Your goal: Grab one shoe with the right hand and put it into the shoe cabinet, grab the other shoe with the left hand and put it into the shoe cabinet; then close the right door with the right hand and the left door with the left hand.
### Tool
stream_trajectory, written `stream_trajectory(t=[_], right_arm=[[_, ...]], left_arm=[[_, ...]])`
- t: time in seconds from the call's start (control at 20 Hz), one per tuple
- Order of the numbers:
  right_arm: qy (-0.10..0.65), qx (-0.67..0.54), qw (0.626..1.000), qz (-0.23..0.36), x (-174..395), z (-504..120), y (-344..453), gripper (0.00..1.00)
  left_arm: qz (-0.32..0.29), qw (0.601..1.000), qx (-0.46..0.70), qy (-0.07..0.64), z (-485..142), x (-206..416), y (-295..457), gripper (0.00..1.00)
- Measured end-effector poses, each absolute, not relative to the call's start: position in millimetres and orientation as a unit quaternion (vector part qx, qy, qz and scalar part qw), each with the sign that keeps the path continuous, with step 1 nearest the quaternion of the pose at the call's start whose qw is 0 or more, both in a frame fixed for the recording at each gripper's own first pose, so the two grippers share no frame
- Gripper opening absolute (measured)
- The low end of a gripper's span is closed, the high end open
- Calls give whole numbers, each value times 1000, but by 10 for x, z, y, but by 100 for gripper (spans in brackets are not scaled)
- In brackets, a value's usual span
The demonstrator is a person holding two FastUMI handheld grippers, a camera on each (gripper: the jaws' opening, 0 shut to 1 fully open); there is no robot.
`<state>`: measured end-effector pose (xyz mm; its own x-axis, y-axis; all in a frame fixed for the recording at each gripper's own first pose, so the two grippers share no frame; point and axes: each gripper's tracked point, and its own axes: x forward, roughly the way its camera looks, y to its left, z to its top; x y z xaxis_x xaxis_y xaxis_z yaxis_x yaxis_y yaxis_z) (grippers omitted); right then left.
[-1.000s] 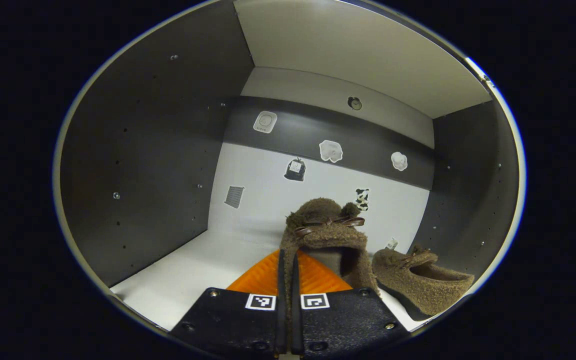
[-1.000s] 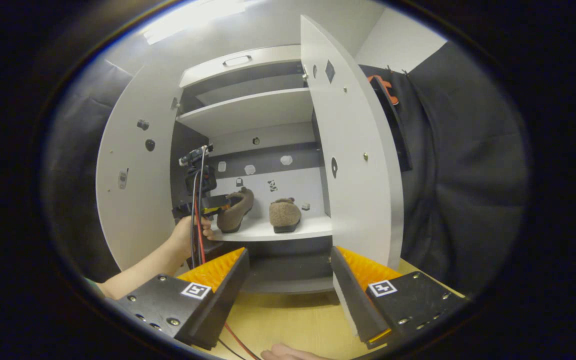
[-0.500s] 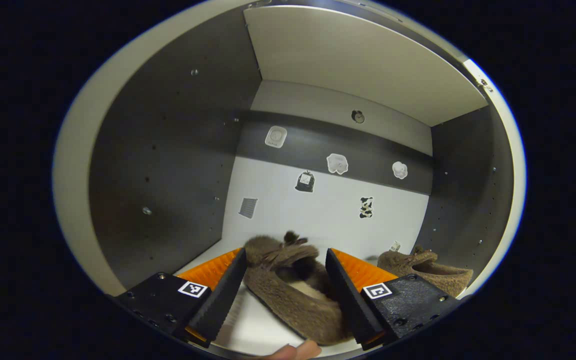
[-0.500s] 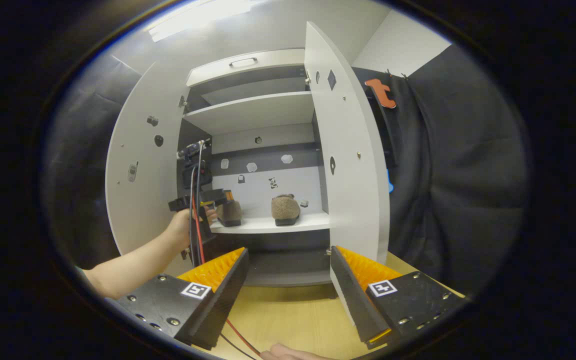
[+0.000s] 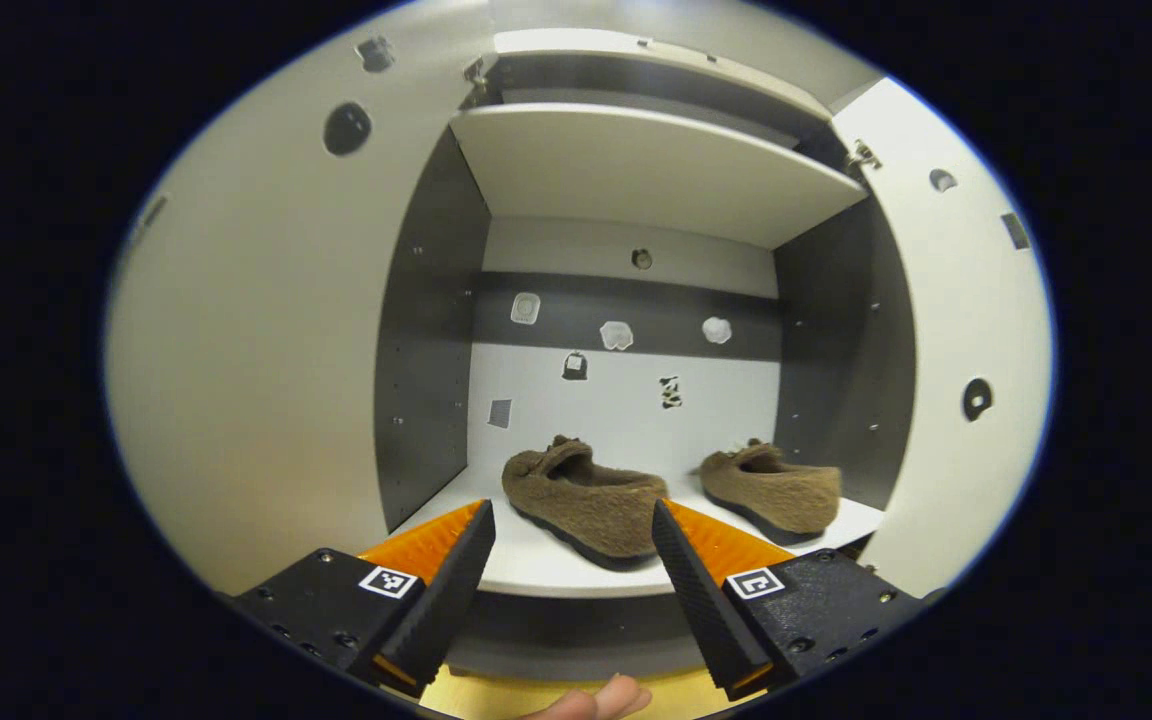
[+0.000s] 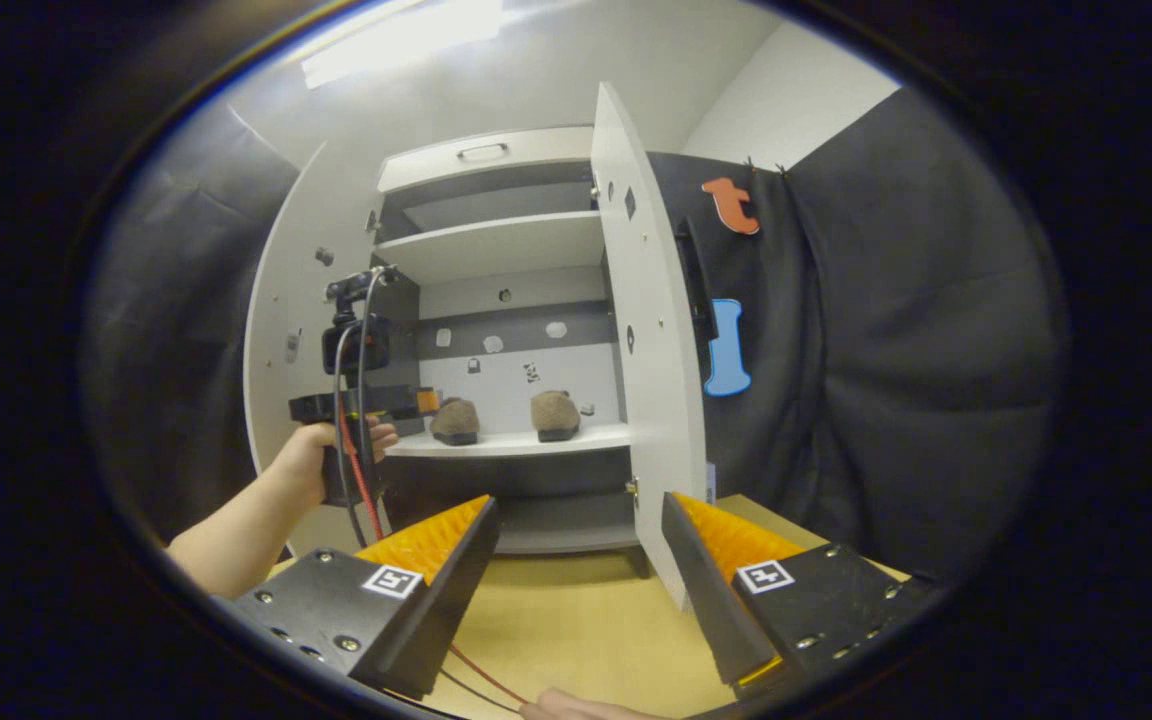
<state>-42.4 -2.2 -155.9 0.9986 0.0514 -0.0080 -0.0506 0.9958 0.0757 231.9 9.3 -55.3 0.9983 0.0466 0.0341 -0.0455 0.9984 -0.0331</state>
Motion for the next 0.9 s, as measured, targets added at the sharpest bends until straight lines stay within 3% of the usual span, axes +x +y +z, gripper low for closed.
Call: stream_trajectory(t=[0.3,0.4,0.55,0.85,0.9], right_arm=[[-15,23,1000,8,-706,-1332,-194,96],[-17,27,999,12,-697,-1263,-201,98],[-13,18,999,32,-628,-1174,-235,99],[-3,-11,999,48,-367,-994,-717,97],[-1,-9,999,53,-299,-954,-840,99]], left_arm=[[5,999,-6,-42,-67,1152,-103,99],[-16,998,-1,-53,24,842,-191,96],[-34,997,2,-65,38,485,-187,93],[-22,999,-8,-43,-258,17,188,99],[-18,999,-15,-43,-291,-64,251,95]])
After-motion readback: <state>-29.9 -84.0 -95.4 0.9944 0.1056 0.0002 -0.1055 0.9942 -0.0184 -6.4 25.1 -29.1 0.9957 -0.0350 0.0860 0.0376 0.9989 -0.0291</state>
